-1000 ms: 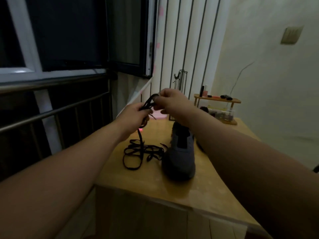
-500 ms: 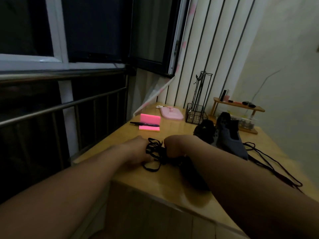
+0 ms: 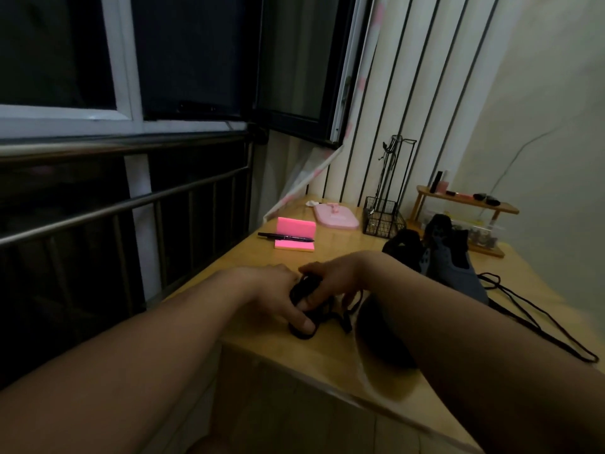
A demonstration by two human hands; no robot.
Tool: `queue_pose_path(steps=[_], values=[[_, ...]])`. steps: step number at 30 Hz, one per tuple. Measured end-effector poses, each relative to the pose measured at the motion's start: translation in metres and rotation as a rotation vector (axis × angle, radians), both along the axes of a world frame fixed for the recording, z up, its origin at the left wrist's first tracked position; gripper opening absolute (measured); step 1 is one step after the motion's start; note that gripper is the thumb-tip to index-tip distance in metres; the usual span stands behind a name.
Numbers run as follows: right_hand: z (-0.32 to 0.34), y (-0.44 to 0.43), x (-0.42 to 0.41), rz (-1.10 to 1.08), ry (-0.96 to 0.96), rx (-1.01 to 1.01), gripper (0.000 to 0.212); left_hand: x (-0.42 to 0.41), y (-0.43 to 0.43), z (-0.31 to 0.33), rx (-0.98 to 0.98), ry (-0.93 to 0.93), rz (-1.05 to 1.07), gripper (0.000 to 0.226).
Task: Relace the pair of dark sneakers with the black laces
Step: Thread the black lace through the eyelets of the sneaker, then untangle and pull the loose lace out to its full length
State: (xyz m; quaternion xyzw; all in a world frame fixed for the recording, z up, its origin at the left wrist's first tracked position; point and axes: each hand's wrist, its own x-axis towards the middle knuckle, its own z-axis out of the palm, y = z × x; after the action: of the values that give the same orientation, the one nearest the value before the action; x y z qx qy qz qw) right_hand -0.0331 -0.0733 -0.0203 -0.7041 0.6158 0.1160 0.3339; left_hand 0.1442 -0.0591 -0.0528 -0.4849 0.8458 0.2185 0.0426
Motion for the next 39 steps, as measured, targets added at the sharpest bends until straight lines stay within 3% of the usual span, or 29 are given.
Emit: queue_pose_path(steps=[2, 5, 7, 9, 12, 15, 18, 20, 24, 26, 28, 29, 31, 32, 34, 37, 39], values=[[-0.007, 0.003, 0.007, 0.128, 0.150, -0.121, 0.091, 0.003, 0.004, -0.001, -0.081, -0.097, 0.027, 0.081], [-0.018, 0.009, 0.015, 0.250, 0.174, -0.326, 0.049, 0.003, 0.008, -0.006, -0.095, -0.111, 0.036, 0.077], [-0.016, 0.012, 0.012, 0.255, 0.178, -0.371, 0.028, 0.000, 0.009, -0.008, -0.075, -0.077, 0.034, 0.070], [-0.004, 0.010, 0.004, 0.159, 0.193, -0.477, 0.019, -0.003, 0.010, -0.010, -0.059, 0.017, 0.061, 0.082], [0.009, 0.007, -0.015, 0.039, 0.368, -0.575, 0.024, -0.011, 0.013, -0.016, -0.040, 0.103, 0.095, 0.099], [-0.002, 0.012, -0.018, 0.124, 0.595, -0.410, 0.035, -0.027, 0.023, -0.022, -0.131, 0.027, 0.104, 0.116], [-0.017, 0.017, -0.010, 0.184, 0.561, -0.356, 0.033, -0.044, 0.027, -0.035, -0.254, 0.055, 0.123, 0.110], [-0.013, 0.023, -0.005, 0.129, 0.419, -0.327, 0.032, -0.045, 0.024, -0.040, -0.273, 0.136, 0.148, 0.094], [0.003, 0.039, -0.009, -0.014, 0.098, -0.155, 0.034, -0.034, 0.022, -0.043, -0.286, 0.258, 0.119, 0.026], [0.004, 0.047, -0.011, -0.095, -0.031, -0.094, 0.054, -0.028, 0.025, -0.045, -0.317, 0.302, 0.176, 0.014], [0.000, 0.055, -0.008, -0.065, 0.068, -0.129, 0.086, -0.022, 0.029, -0.044, -0.287, 0.351, 0.220, 0.013], [-0.007, 0.059, -0.003, -0.013, 0.162, -0.190, 0.088, -0.019, 0.031, -0.044, -0.260, 0.387, 0.229, 0.014], [-0.026, 0.061, 0.005, 0.051, 0.180, -0.344, 0.063, -0.014, 0.035, -0.042, -0.208, 0.505, 0.255, 0.012], [-0.032, 0.063, 0.010, 0.001, 0.061, -0.406, 0.042, -0.014, 0.038, -0.040, -0.212, 0.578, 0.280, 0.011], [-0.038, 0.073, 0.020, -0.250, -0.416, -0.396, 0.020, -0.019, 0.049, -0.034, -0.280, 0.725, 0.346, 0.012], [-0.021, 0.105, 0.020, -0.552, -1.205, -0.294, 0.028, -0.044, 0.076, -0.003, -0.379, 1.023, 0.345, 0.014], [0.000, 0.134, -0.009, -0.572, -1.574, -0.171, 0.042, -0.073, 0.095, 0.024, -0.499, 1.088, 0.222, 0.012]])
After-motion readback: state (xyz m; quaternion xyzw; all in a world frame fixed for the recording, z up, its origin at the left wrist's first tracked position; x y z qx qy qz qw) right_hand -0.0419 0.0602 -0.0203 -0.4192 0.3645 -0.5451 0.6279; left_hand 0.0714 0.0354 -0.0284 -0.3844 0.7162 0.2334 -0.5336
